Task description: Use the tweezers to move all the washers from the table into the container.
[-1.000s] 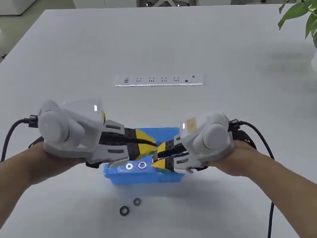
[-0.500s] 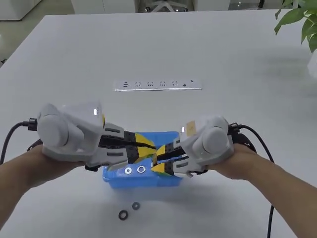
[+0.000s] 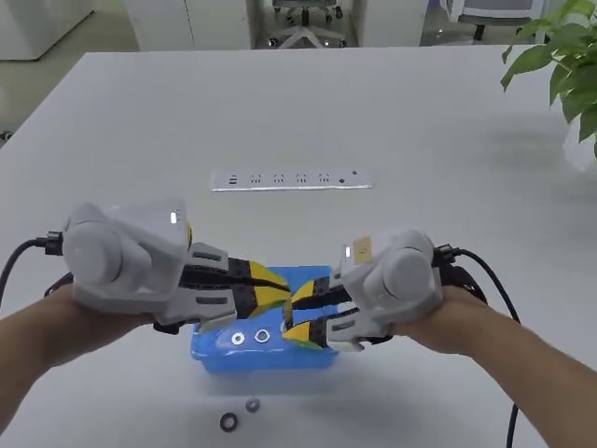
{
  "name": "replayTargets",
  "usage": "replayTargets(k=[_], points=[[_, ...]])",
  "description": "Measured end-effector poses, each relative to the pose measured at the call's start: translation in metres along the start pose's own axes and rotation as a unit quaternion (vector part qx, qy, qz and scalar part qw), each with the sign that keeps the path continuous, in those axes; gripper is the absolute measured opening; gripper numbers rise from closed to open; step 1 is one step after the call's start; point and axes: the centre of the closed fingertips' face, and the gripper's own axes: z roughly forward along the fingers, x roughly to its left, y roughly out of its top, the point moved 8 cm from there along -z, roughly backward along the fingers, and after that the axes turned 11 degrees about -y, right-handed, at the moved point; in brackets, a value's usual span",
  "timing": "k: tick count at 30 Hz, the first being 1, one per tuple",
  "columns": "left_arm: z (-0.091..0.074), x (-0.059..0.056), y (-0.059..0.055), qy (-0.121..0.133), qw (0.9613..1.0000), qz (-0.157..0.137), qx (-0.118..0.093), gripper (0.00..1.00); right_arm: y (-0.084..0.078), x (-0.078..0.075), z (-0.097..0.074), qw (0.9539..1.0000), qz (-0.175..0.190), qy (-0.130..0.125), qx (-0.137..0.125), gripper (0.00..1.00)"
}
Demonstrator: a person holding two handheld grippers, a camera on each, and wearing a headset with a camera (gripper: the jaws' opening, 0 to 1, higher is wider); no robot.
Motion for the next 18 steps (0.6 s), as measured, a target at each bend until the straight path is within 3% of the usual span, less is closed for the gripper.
replayTargets(k=[18], points=[[-0.023, -0.018, 0.011, 0.009, 0.9999, 0.005, 0.004, 0.05, 0.007, 0.012, -0.032, 0.9985, 0.03, -0.037, 0.026, 0.37]])
